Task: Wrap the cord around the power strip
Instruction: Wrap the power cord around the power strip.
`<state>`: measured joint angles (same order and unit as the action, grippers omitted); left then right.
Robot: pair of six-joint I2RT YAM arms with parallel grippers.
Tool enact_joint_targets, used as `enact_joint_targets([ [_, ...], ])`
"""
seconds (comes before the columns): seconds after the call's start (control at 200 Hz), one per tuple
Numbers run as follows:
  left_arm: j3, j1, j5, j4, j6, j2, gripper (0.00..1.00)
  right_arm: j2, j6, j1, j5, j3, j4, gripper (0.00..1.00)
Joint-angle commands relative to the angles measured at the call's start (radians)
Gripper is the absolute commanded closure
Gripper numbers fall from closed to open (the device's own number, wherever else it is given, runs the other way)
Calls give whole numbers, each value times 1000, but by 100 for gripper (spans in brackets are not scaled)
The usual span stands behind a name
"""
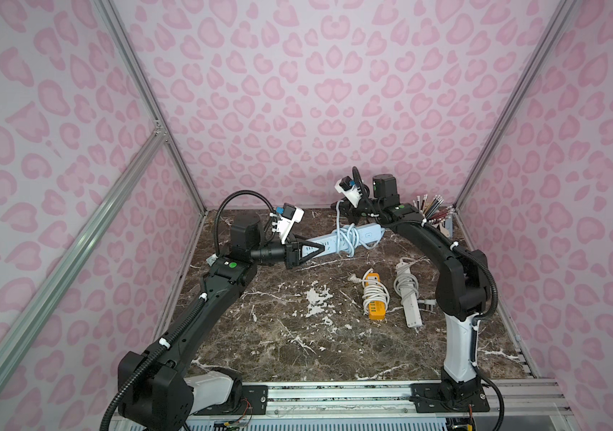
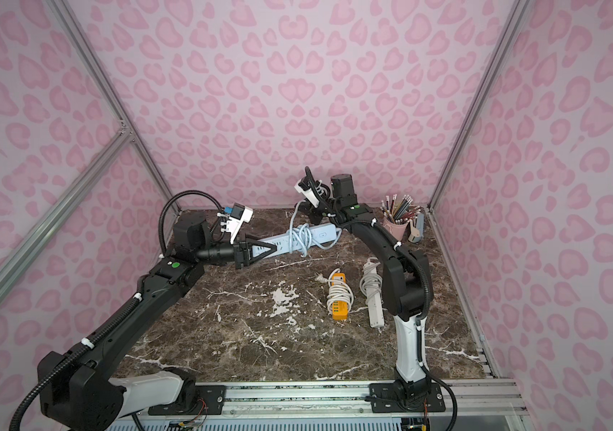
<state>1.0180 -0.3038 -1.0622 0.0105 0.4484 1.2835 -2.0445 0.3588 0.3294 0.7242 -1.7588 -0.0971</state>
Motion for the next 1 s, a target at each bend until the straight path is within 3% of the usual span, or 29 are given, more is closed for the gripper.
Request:
enact_joint_targets([
  [0.0,10,9,-101,-392,188,-14,97,66,-163,-2,96,162,251,75],
  [0.225,18,9,-86,-332,161,-25,97,126,-336,-7,163,339,487,58],
  [0.315,19,15,-74,-279,126,-31,97,140,-363,-23,170,357,505,56],
  [0.54,2,33,-40,-326,179,-36,97,185,-506,-65,219,484,677,53],
  [0.715,7,33,-28,-336,194,-19,97,199,-512,-61,225,503,687,51],
  [0.85,13,33,-16,-310,179,-15,97,202,-544,-60,256,510,718,42],
  [0.995,9,33,-16,-331,198,-19,97,194,-488,-47,236,491,656,48],
])
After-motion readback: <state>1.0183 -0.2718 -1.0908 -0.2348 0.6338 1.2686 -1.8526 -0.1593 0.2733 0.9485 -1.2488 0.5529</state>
